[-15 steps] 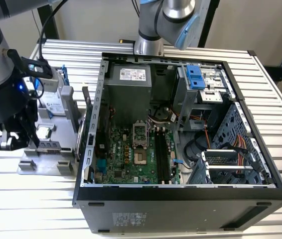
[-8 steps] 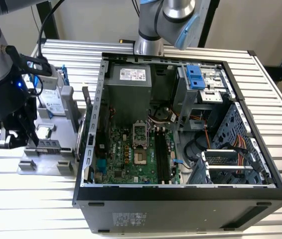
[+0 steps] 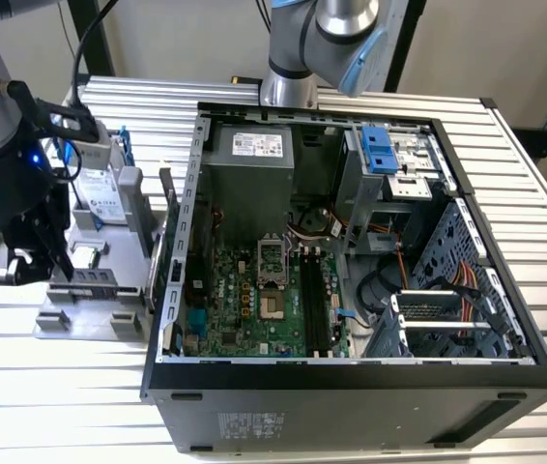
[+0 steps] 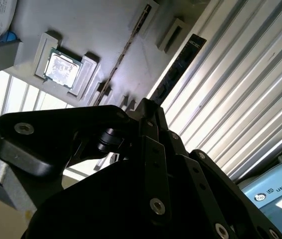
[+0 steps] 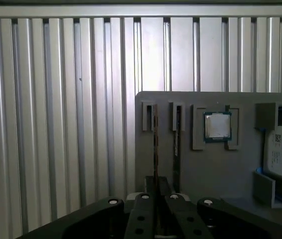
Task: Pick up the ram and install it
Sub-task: 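Pick up the ram and move it above insertion slot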
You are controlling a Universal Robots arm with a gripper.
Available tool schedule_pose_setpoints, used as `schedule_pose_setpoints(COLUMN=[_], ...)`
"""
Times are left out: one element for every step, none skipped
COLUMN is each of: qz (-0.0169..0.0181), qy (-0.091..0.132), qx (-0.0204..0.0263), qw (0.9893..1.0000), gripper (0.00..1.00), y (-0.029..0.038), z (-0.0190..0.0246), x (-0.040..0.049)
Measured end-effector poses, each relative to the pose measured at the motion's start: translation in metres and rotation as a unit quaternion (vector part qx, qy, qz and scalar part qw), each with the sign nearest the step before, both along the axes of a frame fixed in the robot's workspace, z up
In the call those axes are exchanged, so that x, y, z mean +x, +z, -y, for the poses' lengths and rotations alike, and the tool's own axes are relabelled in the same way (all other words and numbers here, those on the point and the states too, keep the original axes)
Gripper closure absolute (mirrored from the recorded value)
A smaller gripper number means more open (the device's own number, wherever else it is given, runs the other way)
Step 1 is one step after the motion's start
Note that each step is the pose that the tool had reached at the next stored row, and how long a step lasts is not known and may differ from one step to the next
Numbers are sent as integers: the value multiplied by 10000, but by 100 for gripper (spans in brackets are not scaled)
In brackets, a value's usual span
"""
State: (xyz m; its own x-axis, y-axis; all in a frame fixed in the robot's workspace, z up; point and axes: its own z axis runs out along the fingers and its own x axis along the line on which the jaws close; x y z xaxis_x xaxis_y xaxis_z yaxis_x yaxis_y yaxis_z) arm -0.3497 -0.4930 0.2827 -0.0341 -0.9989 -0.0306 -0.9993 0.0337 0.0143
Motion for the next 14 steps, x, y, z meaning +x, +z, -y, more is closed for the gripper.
schedule_pose_setpoints(qz=[0, 0, 0, -1, 0, 0, 0, -1, 1, 0, 0, 0, 0, 0], qy=[0, 0, 0, 0, 0, 0, 0, 0, 0, 0, 0, 0, 0, 0], qx=[0, 0, 0, -1, 0, 0, 0, -1, 1, 0, 0, 0, 0, 0], qw=[10000, 10000, 10000, 10000, 10000, 10000, 10000, 10000, 10000, 10000, 10000, 10000, 10000, 10000], gripper=[100, 100, 100, 100, 100, 100, 100, 100, 100, 100, 100, 100, 100, 100], y=[7, 13, 19, 27, 32, 39, 44, 52, 56, 63, 69, 76, 81, 87], z=[0, 0, 0, 0, 0, 0, 0, 0, 0, 0, 0, 0, 0, 0], x=[0, 0, 0, 0, 0, 0, 0, 0, 0, 0, 0, 0, 0, 0])
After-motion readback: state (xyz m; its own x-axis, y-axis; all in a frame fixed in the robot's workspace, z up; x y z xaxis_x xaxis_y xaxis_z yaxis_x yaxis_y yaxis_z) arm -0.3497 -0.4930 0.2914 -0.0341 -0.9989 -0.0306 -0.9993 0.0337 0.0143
